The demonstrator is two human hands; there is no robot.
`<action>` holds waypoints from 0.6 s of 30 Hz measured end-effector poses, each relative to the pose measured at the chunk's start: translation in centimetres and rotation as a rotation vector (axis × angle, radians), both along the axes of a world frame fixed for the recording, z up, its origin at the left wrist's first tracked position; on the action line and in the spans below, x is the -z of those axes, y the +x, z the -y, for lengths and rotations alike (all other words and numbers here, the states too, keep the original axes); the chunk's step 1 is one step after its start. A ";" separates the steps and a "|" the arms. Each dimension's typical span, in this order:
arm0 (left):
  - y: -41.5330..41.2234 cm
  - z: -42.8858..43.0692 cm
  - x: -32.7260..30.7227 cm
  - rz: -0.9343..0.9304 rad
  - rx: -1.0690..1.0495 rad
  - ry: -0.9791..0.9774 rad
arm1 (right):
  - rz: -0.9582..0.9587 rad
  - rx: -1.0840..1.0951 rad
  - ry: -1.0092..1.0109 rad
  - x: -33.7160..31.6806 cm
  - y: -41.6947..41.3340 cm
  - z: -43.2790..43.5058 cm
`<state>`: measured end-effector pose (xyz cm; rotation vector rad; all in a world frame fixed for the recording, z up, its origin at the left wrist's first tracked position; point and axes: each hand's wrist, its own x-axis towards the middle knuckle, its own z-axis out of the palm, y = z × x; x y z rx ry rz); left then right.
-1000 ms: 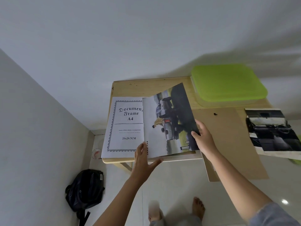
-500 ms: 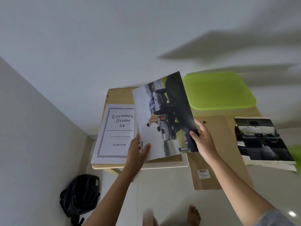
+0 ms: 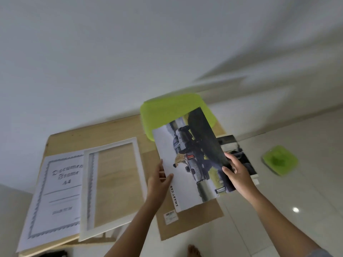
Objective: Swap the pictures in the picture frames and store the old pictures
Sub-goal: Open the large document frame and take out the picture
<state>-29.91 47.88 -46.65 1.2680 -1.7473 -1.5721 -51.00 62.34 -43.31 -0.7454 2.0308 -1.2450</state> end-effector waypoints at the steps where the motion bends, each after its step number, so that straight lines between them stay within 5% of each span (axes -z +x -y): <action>1: -1.3 -1.2 0.6 0.013 0.023 0.012 | -0.019 0.019 0.041 0.4 -1.1 -1.2; 8: -7.9 -6.2 3.6 0.126 0.153 0.075 | -0.153 0.180 0.314 4.0 -6.7 -6.5; 18: -12.6 -7.0 4.4 0.437 0.340 -0.332 | -0.294 0.234 0.467 6.0 -10.3 -6.9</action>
